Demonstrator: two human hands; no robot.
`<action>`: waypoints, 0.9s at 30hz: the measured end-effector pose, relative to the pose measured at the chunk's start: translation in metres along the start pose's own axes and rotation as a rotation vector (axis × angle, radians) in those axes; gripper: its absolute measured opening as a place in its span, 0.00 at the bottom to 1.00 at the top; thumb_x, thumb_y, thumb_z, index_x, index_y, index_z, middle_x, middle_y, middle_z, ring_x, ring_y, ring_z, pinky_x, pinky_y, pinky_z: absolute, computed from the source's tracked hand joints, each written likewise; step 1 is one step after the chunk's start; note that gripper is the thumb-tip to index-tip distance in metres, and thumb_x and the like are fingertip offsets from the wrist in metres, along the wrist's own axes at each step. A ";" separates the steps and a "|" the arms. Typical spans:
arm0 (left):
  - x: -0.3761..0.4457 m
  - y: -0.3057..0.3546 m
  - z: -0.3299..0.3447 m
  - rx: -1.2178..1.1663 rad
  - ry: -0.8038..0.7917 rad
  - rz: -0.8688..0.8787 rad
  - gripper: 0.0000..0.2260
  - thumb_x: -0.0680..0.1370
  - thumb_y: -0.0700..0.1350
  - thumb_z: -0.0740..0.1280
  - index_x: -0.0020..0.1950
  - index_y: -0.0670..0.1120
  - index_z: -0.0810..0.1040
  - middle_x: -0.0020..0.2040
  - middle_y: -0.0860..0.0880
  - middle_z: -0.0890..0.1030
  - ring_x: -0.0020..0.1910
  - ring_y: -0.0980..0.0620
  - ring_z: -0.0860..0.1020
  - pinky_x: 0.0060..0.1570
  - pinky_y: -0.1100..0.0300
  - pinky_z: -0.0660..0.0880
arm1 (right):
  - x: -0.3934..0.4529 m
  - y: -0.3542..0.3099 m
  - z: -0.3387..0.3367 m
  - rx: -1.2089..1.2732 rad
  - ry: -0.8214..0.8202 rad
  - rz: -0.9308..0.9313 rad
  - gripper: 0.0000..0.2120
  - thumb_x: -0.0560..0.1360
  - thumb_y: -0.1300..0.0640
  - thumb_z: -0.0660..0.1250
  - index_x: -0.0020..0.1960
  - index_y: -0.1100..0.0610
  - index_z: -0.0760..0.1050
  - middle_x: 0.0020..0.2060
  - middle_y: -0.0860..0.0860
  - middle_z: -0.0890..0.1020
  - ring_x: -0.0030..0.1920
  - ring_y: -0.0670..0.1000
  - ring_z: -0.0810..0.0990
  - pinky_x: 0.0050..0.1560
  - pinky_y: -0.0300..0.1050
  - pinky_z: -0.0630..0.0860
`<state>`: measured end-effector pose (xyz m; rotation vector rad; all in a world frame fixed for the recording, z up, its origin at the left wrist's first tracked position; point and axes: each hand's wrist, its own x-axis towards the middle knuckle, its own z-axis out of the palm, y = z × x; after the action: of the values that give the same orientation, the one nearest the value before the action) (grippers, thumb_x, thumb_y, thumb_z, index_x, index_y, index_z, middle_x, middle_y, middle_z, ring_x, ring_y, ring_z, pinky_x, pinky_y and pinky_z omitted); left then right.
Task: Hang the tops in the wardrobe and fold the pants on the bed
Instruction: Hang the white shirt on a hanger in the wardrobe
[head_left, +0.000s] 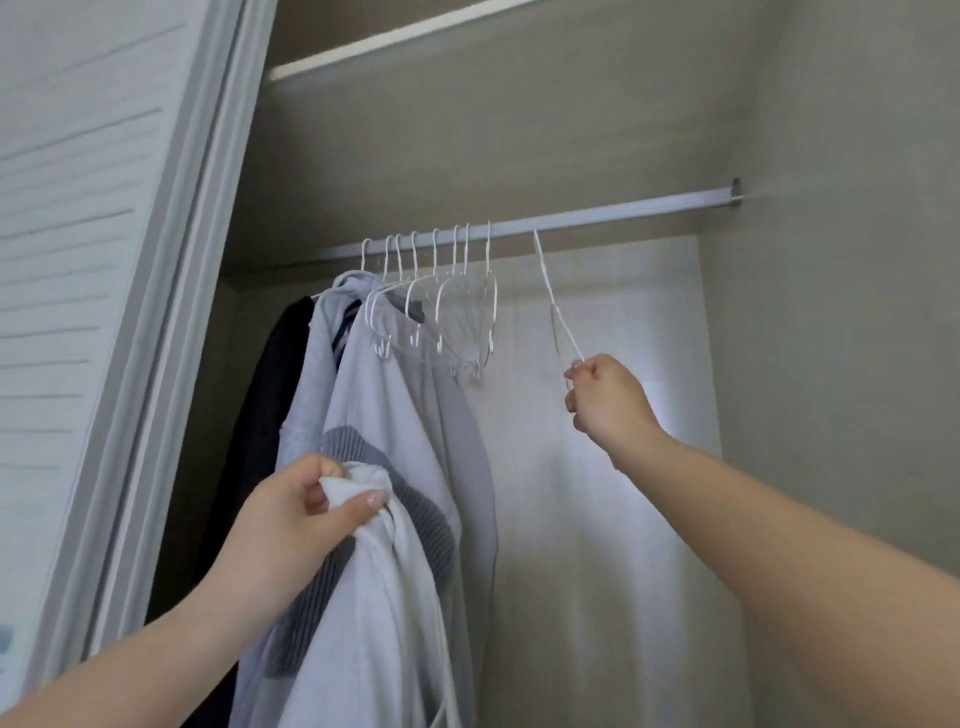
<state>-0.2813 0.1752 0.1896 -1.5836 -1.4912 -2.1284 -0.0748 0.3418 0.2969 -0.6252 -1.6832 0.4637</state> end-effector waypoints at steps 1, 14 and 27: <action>-0.006 0.000 0.000 0.067 -0.019 0.053 0.12 0.69 0.43 0.75 0.35 0.41 0.73 0.36 0.36 0.79 0.36 0.43 0.77 0.43 0.47 0.74 | -0.016 0.002 -0.005 0.006 -0.010 0.022 0.12 0.82 0.53 0.51 0.49 0.55 0.71 0.36 0.51 0.77 0.30 0.50 0.71 0.31 0.40 0.64; -0.135 -0.008 -0.053 0.301 -0.245 0.148 0.14 0.71 0.36 0.73 0.34 0.47 0.70 0.30 0.52 0.73 0.29 0.59 0.70 0.33 0.67 0.67 | -0.230 -0.003 -0.067 0.019 -0.089 0.184 0.14 0.79 0.53 0.59 0.36 0.49 0.76 0.25 0.41 0.71 0.20 0.40 0.66 0.21 0.32 0.61; -0.178 -0.022 -0.107 0.358 -0.223 -0.003 0.15 0.72 0.40 0.72 0.34 0.51 0.68 0.30 0.53 0.70 0.28 0.61 0.68 0.29 0.72 0.64 | -0.341 -0.033 -0.138 0.116 -0.266 0.089 0.12 0.78 0.51 0.60 0.40 0.47 0.80 0.22 0.46 0.66 0.22 0.42 0.62 0.21 0.31 0.60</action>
<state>-0.2857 0.0297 0.0397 -1.7180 -1.8160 -1.6061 0.1013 0.0961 0.0843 -0.5737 -1.8680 0.7288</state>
